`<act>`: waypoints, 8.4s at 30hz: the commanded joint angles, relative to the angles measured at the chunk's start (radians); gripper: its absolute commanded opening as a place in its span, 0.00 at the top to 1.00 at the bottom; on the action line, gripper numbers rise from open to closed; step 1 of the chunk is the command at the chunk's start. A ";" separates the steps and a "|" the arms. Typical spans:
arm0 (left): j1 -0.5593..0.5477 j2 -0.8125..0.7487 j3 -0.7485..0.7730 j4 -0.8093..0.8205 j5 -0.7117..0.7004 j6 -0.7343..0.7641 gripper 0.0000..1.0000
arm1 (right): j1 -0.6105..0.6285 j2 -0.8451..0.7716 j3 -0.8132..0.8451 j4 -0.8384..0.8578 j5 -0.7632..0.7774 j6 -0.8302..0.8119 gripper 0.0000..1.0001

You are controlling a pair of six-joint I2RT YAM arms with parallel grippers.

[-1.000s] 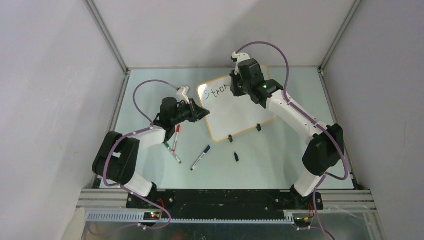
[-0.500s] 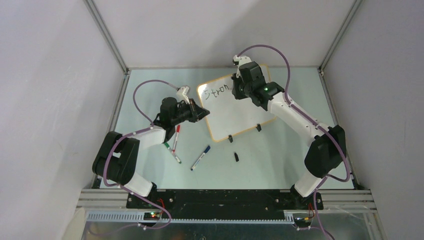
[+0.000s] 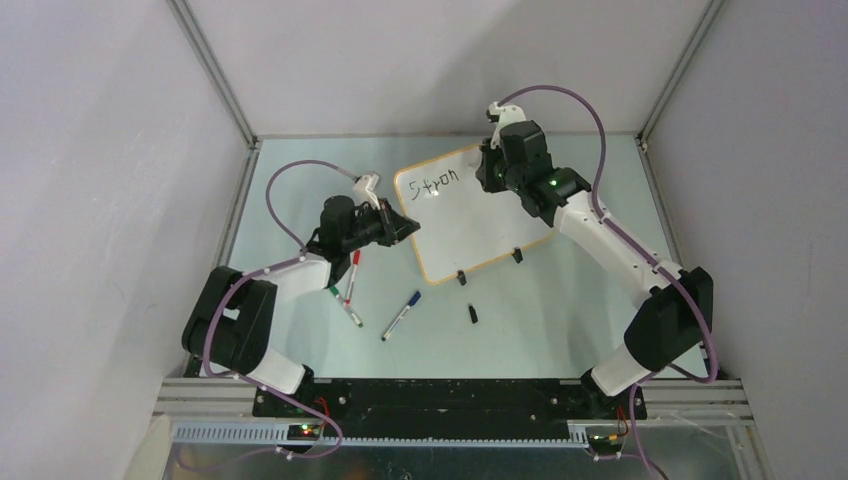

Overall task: Write a sentence on the whiteboard
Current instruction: Write a sentence on the whiteboard, then adjust the whiteboard at the center of the board.

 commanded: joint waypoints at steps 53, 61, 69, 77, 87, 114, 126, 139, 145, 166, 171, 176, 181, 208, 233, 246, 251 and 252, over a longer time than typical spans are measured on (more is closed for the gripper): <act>-0.008 -0.001 -0.021 -0.069 -0.052 0.090 1.00 | 0.003 0.055 0.058 0.029 -0.041 -0.015 1.00; -0.010 0.003 -0.019 -0.069 -0.051 0.091 1.00 | 0.002 0.087 0.095 0.011 -0.026 -0.013 1.00; -0.010 0.000 -0.019 -0.070 -0.052 0.091 1.00 | 0.007 0.113 0.121 0.002 -0.021 -0.009 1.00; -0.010 0.000 -0.018 -0.074 -0.052 0.093 1.00 | 0.015 0.111 0.111 -0.006 -0.045 -0.019 1.00; -0.009 0.002 -0.019 -0.075 -0.051 0.094 1.00 | 0.019 0.094 0.074 -0.017 -0.069 -0.036 1.00; -0.012 0.004 -0.016 -0.075 -0.052 0.096 1.00 | -0.003 0.101 0.097 -0.050 0.001 -0.023 1.00; -0.013 0.007 -0.015 -0.075 -0.052 0.095 1.00 | -0.001 0.133 0.161 -0.054 -0.009 -0.018 1.00; -0.013 0.006 -0.015 -0.079 -0.053 0.096 1.00 | -0.001 0.140 0.172 -0.059 -0.013 -0.018 1.00; -0.013 0.003 -0.015 -0.080 -0.053 0.096 1.00 | -0.002 0.130 0.145 -0.064 -0.008 -0.018 1.00; -0.014 0.007 -0.014 -0.079 -0.053 0.096 1.00 | 0.008 0.079 0.015 -0.060 -0.019 -0.013 1.00; -0.015 0.006 -0.014 -0.081 -0.054 0.096 1.00 | 0.022 0.079 0.010 -0.063 -0.020 -0.014 1.00; -0.016 0.005 -0.013 -0.080 -0.054 0.096 1.00 | 0.027 0.076 0.011 -0.049 -0.037 -0.014 1.00; -0.017 0.004 -0.014 -0.083 -0.057 0.098 1.00 | 0.031 0.080 0.031 -0.045 -0.052 -0.012 1.00; -0.018 -0.011 -0.028 -0.074 -0.083 0.075 0.65 | -0.443 -0.208 -0.253 0.165 0.055 0.205 1.00; -0.018 0.002 0.008 -0.144 -0.084 0.158 0.98 | -0.703 0.224 -0.291 0.201 -0.847 0.371 1.00; -0.065 0.037 0.050 -0.180 -0.041 0.211 1.00 | -0.719 -0.015 -0.547 0.266 -0.845 0.364 1.00; -0.072 0.050 0.066 -0.198 -0.020 0.220 0.99 | -0.720 -0.070 -0.602 0.276 -0.857 0.367 1.00; -0.073 0.053 0.068 -0.200 -0.018 0.220 0.99 | -0.717 -0.079 -0.610 0.279 -0.858 0.367 1.00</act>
